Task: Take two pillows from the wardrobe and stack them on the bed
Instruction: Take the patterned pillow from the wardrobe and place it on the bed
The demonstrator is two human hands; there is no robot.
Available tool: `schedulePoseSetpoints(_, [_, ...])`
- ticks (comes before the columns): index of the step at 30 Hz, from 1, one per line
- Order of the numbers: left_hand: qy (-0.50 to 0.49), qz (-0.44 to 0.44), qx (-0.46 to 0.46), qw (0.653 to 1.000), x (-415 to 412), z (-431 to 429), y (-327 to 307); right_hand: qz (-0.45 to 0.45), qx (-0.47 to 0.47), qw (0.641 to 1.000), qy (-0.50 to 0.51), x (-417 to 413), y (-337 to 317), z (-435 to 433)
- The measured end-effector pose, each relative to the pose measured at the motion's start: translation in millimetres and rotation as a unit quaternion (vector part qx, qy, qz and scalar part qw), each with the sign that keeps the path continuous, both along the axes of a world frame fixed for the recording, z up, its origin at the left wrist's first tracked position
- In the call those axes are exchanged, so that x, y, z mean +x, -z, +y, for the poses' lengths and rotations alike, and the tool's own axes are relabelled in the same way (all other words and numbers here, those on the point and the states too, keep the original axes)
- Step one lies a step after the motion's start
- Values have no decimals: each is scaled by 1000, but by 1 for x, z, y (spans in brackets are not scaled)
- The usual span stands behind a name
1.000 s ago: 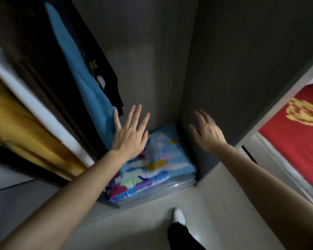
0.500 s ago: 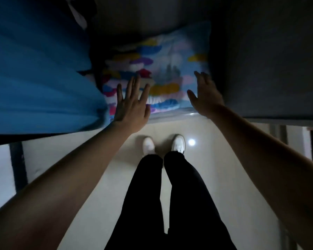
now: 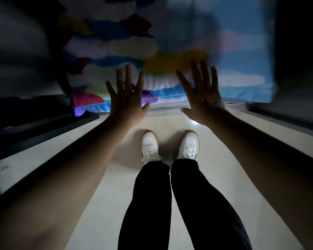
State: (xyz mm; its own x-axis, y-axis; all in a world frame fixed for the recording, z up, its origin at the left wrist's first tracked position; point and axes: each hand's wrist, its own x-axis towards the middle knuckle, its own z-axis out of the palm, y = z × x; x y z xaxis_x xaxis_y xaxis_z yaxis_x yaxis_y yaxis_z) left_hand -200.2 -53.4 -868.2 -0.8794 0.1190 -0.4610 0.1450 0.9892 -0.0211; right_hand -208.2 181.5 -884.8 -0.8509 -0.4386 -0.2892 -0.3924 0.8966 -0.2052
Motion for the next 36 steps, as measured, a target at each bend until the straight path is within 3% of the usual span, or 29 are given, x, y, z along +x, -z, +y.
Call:
schedulePoseSetpoints(5, [7,26,-21,999,2,-7,62,55,66,996,4,-12,68,-11])
schedulePoseSetpoints(9, [9,45,-7,999,4,-11,73,232,73,969,35,-18,93,-19])
schedulePoseSetpoints(12, [10,42,2,999,3,-16,66,192,18,981,27,-25,79,-16])
schedulePoseSetpoints(18, [-40,62,10,997,-11,-24,15,91,-56,993,51,-35,-4,-21])
schedulePoseSetpoints(26, [-38,96,13,995,-45,-29,-111,142,-86,985,43,-69,-133,-26])
schedulePoseSetpoints(32, [29,195,82,977,-47,-29,-225,120,-79,986,88,-47,-249,-13])
schedulePoseSetpoints(36, [37,120,82,989,-11,-13,-298,76,-75,987,122,11,-320,-2])
